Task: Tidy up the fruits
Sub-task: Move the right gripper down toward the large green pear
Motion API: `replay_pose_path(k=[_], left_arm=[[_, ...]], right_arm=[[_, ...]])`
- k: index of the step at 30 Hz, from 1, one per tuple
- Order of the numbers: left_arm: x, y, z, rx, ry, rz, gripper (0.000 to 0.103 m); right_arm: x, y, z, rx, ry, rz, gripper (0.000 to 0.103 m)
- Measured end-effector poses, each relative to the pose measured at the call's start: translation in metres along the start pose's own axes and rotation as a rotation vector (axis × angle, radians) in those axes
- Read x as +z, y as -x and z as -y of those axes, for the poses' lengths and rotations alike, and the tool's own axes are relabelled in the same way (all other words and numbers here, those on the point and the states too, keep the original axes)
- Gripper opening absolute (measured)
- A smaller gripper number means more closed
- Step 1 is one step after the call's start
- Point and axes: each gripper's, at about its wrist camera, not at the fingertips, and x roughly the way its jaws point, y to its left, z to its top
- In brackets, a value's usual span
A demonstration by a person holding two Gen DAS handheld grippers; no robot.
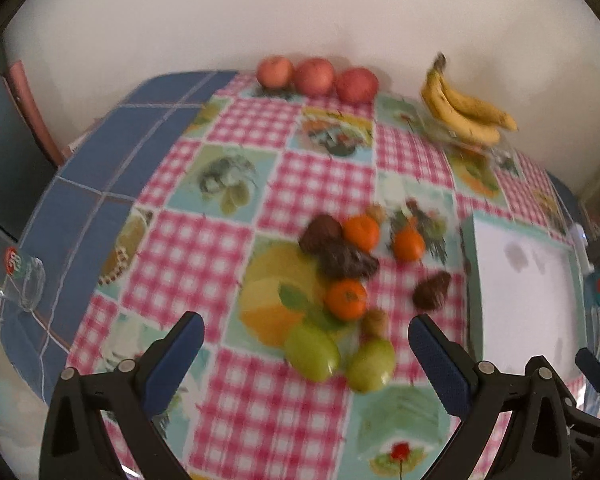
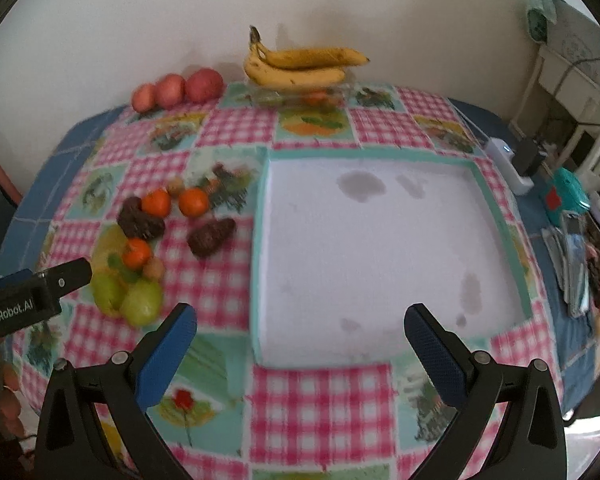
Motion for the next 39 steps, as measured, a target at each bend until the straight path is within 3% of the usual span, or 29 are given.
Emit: replay_pose_path(k=[5, 8, 11, 15, 22, 27, 30, 34, 39], left_arm=[[0.016, 0.004, -0.012, -0.047, 0.076, 0.083, 0.103], [0.026, 0.006, -0.017, -0.030, 0.079, 0.110, 0.103], [0.036, 0.001, -0.022, -0.049, 0.076, 0.093, 0.103], [0.041, -0.008, -0.035, 0.002, 0.139, 0.062, 0.103], [0.047, -0.009, -0.060, 0.053, 0.220, 0.074, 0.101], [0.041, -0.026, -0.063, 0.018, 0.228, -0.027, 0.082], [0.032, -0.044, -0.066, -0.005, 0.258, -0.112, 0.072], [0.022, -0.062, -0.070, -0.014, 0.295, -0.181, 0.068], [0.012, -0.077, -0.075, -0.009, 0.329, -0.234, 0.066]], right_arm=[[0.021, -0.011, -0.010, 0.040, -0.023, 0.007, 0.103], [0.029, -0.021, -0.019, 0.074, -0.017, -0.011, 0.103], [0.033, -0.030, -0.029, 0.097, 0.001, -0.035, 0.103], [0.039, -0.043, -0.041, 0.131, 0.022, -0.063, 0.103], [0.051, -0.049, -0.056, 0.167, 0.037, -0.056, 0.103], [0.054, -0.051, -0.069, 0.206, 0.074, -0.050, 0.101], [0.052, -0.055, -0.077, 0.218, 0.096, -0.070, 0.084], [0.044, -0.065, -0.083, 0.239, 0.108, -0.129, 0.071], [0.032, -0.078, -0.092, 0.274, 0.113, -0.198, 0.070]])
